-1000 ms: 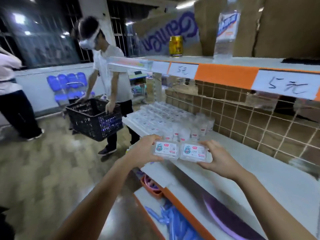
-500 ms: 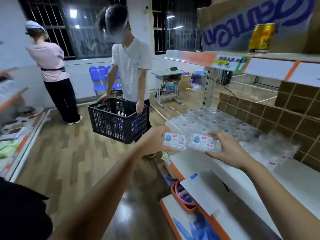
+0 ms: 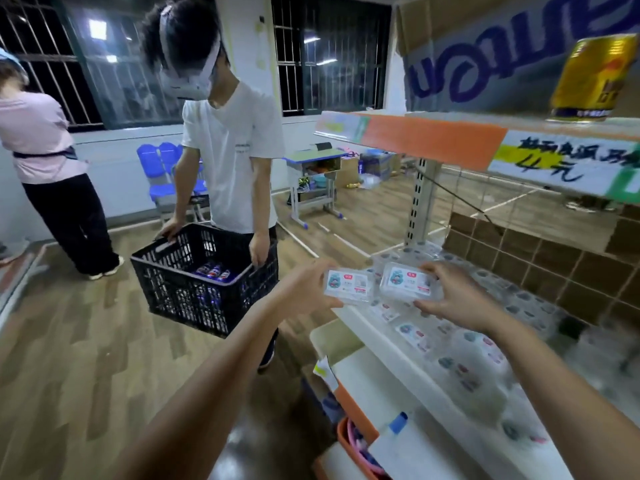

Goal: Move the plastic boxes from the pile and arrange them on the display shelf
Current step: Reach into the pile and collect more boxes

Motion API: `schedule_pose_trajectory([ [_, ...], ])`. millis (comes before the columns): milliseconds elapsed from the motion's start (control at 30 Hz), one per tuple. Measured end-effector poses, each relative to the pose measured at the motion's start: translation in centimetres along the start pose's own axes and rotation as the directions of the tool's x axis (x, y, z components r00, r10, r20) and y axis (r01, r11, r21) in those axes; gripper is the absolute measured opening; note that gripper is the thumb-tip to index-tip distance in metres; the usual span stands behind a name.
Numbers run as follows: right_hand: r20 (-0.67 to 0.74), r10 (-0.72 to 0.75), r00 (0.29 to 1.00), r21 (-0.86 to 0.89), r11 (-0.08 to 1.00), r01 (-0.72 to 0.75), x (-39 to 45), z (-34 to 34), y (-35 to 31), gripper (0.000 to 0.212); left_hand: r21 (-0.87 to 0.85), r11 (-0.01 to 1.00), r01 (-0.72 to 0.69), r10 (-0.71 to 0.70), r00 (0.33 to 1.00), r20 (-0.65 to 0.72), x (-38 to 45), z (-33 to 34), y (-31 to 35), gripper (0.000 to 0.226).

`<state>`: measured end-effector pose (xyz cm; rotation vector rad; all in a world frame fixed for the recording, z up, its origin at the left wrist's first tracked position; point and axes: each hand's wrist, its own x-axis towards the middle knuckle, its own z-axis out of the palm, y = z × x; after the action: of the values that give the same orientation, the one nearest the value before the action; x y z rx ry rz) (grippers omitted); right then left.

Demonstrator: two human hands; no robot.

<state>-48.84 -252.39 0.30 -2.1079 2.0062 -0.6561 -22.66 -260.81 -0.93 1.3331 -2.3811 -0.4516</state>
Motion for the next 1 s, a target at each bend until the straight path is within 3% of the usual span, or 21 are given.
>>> schedule_pose_trajectory([
  [333,0.008,0.300,0.954,-0.006,0.954,-0.300,1.5,0.8,3.0,0.079,-0.117,0.978,-0.171,0.191,0.961,0.201,10.3,4.4,-0.7,0.066],
  [567,0.026,0.529,0.848,-0.089,0.846,-0.525,1.2,2.3,2.9,0.078,-0.106,0.914,-0.392,0.405,0.859,0.314,15.1,6.9,-0.5,0.075],
  [867,-0.018,0.671,0.741,-0.197,0.724,-0.661,0.6,4.1,1.2,0.076,-0.147,0.822,-0.550,0.565,0.754,0.335,18.2,9.6,-1.8,0.075],
  [1000,-0.062,0.683,0.728,-0.229,0.700,-0.677,0.8,4.6,0.7,0.073,-0.178,0.798,-0.575,0.600,0.736,0.315,18.9,10.4,-2.3,0.071],
])
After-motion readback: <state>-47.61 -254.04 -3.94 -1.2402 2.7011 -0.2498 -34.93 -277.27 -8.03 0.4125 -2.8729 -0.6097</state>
